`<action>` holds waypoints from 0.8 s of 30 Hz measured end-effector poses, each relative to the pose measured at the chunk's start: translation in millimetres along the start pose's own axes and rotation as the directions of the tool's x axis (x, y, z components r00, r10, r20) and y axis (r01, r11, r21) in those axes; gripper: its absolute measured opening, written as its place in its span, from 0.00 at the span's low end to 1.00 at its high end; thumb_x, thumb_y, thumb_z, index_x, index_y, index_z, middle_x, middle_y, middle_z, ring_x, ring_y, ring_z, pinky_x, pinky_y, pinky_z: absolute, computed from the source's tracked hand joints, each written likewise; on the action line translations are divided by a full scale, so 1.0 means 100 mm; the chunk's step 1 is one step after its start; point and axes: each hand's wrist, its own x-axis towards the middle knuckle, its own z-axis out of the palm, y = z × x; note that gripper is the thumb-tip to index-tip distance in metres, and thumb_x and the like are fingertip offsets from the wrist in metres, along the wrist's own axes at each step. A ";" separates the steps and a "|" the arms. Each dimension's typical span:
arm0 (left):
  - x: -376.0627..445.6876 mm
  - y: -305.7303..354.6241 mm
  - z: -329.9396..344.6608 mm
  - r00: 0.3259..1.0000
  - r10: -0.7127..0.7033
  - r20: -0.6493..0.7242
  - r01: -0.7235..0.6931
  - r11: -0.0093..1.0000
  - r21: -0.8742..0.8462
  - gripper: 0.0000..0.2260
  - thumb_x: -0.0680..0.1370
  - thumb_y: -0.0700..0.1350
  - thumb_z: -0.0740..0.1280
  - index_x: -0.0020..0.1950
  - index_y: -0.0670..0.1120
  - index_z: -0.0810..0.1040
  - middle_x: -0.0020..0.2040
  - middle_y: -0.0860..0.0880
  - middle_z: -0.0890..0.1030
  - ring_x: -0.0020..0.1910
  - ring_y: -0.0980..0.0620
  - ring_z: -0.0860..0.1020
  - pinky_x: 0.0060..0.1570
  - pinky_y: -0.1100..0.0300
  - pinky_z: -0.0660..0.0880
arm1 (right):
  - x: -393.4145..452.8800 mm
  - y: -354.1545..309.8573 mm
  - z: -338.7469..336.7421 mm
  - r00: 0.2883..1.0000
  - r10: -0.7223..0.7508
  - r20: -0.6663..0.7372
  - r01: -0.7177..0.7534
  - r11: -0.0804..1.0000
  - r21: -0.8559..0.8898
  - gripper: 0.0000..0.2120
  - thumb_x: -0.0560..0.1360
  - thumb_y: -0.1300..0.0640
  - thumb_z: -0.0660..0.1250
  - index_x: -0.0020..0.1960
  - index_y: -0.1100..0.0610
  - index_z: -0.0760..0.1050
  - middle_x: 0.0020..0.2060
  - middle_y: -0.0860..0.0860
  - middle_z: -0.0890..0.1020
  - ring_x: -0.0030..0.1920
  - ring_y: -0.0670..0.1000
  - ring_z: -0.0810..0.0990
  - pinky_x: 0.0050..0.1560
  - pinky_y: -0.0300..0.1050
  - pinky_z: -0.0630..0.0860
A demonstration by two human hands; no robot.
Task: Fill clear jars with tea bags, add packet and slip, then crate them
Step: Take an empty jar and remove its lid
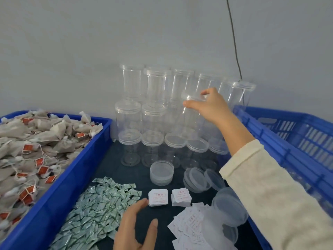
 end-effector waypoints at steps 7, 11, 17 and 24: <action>0.30 0.49 -0.05 0.949 0.315 -0.003 -0.296 0.898 0.326 0.45 0.65 0.71 0.67 0.72 0.42 0.66 0.67 0.52 0.69 0.68 0.57 0.63 0.71 0.49 0.56 | -1.48 -0.05 0.01 0.967 -0.033 0.251 -0.006 0.988 0.152 0.30 0.57 0.35 0.74 0.54 0.41 0.67 0.52 0.40 0.74 0.45 0.41 0.77 0.34 0.36 0.70; 0.28 0.62 0.00 0.955 0.264 0.132 -0.293 0.792 0.535 0.52 0.59 0.72 0.68 0.73 0.38 0.64 0.69 0.42 0.72 0.69 0.44 0.69 0.68 0.43 0.55 | -1.95 0.10 0.20 0.970 0.085 0.229 -0.150 0.948 0.281 0.27 0.55 0.34 0.72 0.49 0.41 0.67 0.48 0.38 0.74 0.44 0.32 0.75 0.34 0.29 0.69; 0.19 0.51 0.00 0.916 0.314 0.250 -0.399 0.647 0.650 0.45 0.56 0.59 0.79 0.65 0.38 0.72 0.57 0.41 0.80 0.54 0.41 0.80 0.53 0.49 0.77 | -2.08 0.35 0.30 0.884 0.228 0.408 -0.375 0.868 0.327 0.28 0.62 0.31 0.69 0.54 0.46 0.69 0.51 0.44 0.76 0.50 0.42 0.77 0.43 0.38 0.75; 0.10 0.48 0.07 0.908 0.268 0.321 -0.416 0.506 0.756 0.40 0.52 0.48 0.82 0.61 0.37 0.76 0.50 0.40 0.82 0.46 0.40 0.82 0.46 0.50 0.80 | -2.15 0.41 0.58 0.888 0.229 0.399 -0.438 0.686 0.581 0.10 0.77 0.47 0.65 0.45 0.51 0.81 0.32 0.38 0.83 0.34 0.35 0.81 0.30 0.31 0.76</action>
